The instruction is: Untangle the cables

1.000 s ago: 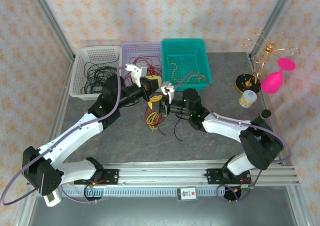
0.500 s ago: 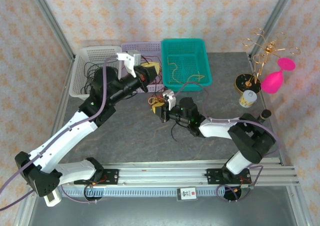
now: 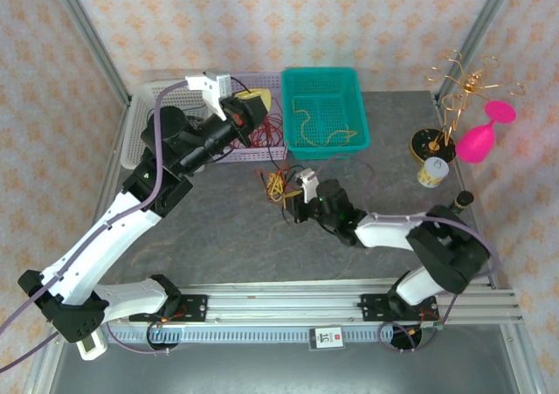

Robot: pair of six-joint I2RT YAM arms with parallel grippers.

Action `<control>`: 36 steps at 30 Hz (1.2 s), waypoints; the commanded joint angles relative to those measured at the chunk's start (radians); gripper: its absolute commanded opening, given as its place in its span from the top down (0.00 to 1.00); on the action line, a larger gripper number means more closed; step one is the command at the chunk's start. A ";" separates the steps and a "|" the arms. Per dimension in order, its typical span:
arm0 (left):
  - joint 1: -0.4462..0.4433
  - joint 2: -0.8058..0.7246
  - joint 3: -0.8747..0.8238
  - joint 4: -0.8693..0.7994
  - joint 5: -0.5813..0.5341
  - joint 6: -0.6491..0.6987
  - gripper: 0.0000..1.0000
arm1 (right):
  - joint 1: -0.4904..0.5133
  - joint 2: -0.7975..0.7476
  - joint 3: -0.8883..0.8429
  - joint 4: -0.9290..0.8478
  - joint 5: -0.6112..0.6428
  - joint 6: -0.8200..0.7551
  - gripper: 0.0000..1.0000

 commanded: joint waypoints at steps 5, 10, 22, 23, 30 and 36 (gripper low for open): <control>-0.010 -0.006 -0.103 0.024 -0.065 0.006 1.00 | -0.005 -0.331 -0.009 -0.205 -0.127 -0.035 0.56; -0.018 -0.005 -0.144 0.053 -0.009 -0.027 1.00 | 0.002 -0.406 0.123 -0.185 -0.197 -0.103 0.41; -0.030 -0.042 -0.114 0.008 -0.031 -0.032 1.00 | 0.010 -0.001 0.335 0.129 -0.281 -0.090 0.48; -0.032 -0.044 -0.109 0.002 -0.036 -0.030 1.00 | 0.009 0.026 0.334 0.145 -0.255 -0.075 0.52; -0.032 -0.013 0.026 -0.063 -0.016 0.006 1.00 | 0.010 0.192 0.318 0.137 -0.144 -0.060 0.67; -0.032 0.023 0.219 -0.135 -0.064 0.063 1.00 | 0.010 0.290 0.277 0.100 -0.074 -0.088 0.74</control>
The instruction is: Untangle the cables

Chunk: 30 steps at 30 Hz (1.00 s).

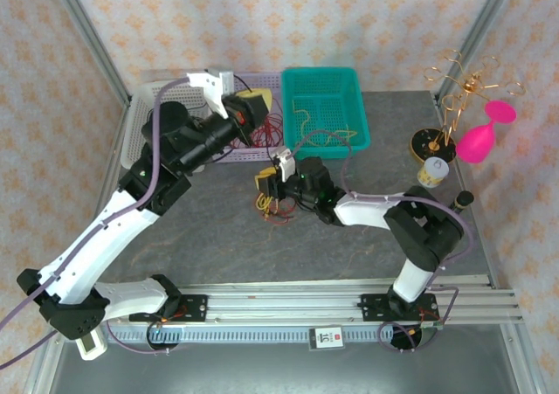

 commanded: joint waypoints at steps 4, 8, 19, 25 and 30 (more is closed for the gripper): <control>-0.006 0.035 0.212 -0.036 -0.034 0.078 1.00 | 0.003 0.092 -0.018 -0.025 0.115 -0.025 0.78; -0.006 0.078 0.341 -0.069 -0.074 0.121 1.00 | 0.003 0.124 -0.019 -0.035 0.132 -0.022 0.77; -0.004 0.118 0.450 -0.063 -0.301 0.272 1.00 | -0.005 0.118 -0.060 -0.022 0.151 0.000 0.65; 0.007 0.166 0.452 -0.124 -0.519 0.327 1.00 | -0.005 -0.030 -0.054 -0.093 0.086 0.010 0.53; 0.088 0.185 0.390 -0.094 -0.575 0.320 1.00 | -0.005 -0.157 -0.025 -0.183 0.056 0.035 0.47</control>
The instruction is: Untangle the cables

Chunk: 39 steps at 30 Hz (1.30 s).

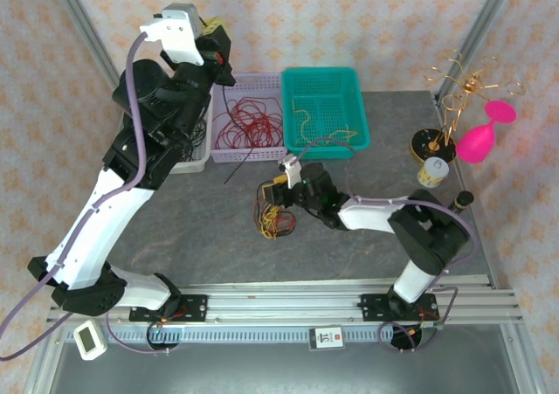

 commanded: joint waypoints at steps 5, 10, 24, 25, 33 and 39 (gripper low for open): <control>0.197 0.032 -0.062 0.035 -0.118 0.012 1.00 | -0.002 -0.194 0.009 -0.155 0.017 0.008 0.47; 0.340 0.081 0.008 0.012 -0.060 0.011 1.00 | -0.002 -0.249 -0.015 -0.258 -0.019 -0.003 0.46; 0.510 0.260 -0.139 0.129 -0.225 -0.217 1.00 | -0.002 -0.339 -0.050 -0.293 -0.008 0.067 0.46; 0.510 0.265 -0.176 0.156 -0.245 -0.240 1.00 | -0.002 -0.343 -0.049 -0.301 -0.007 0.069 0.47; 0.495 0.301 -0.372 0.271 -0.304 -0.434 1.00 | -0.003 -0.373 -0.068 -0.339 0.012 0.068 0.47; 0.460 0.388 -0.383 0.216 -0.439 -0.549 1.00 | -0.002 -0.368 -0.066 -0.354 0.012 0.082 0.46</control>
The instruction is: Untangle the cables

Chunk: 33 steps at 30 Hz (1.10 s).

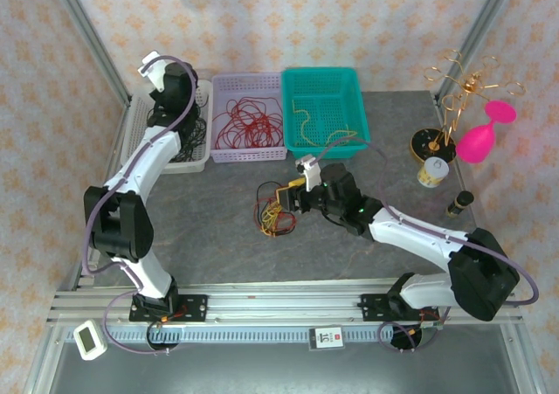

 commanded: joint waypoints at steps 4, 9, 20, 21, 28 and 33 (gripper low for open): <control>-0.014 0.131 0.035 -0.082 -0.144 -0.208 1.00 | -0.002 -0.010 -0.021 -0.007 0.020 0.027 0.46; -0.006 0.228 0.061 -0.147 -0.145 -0.291 1.00 | -0.002 0.001 -0.026 -0.014 0.029 0.025 0.46; 0.035 0.355 0.110 -0.188 -0.046 -0.354 1.00 | -0.002 0.060 -0.012 -0.016 0.035 0.003 0.47; 0.035 0.362 0.113 -0.188 -0.041 -0.351 1.00 | -0.002 0.066 -0.009 -0.015 0.035 0.002 0.47; 0.043 0.375 0.103 -0.184 -0.030 -0.386 0.46 | -0.002 0.090 0.002 -0.023 0.052 -0.009 0.47; 0.043 0.375 0.124 -0.189 0.003 -0.354 0.36 | -0.002 0.091 -0.001 -0.024 0.068 -0.008 0.47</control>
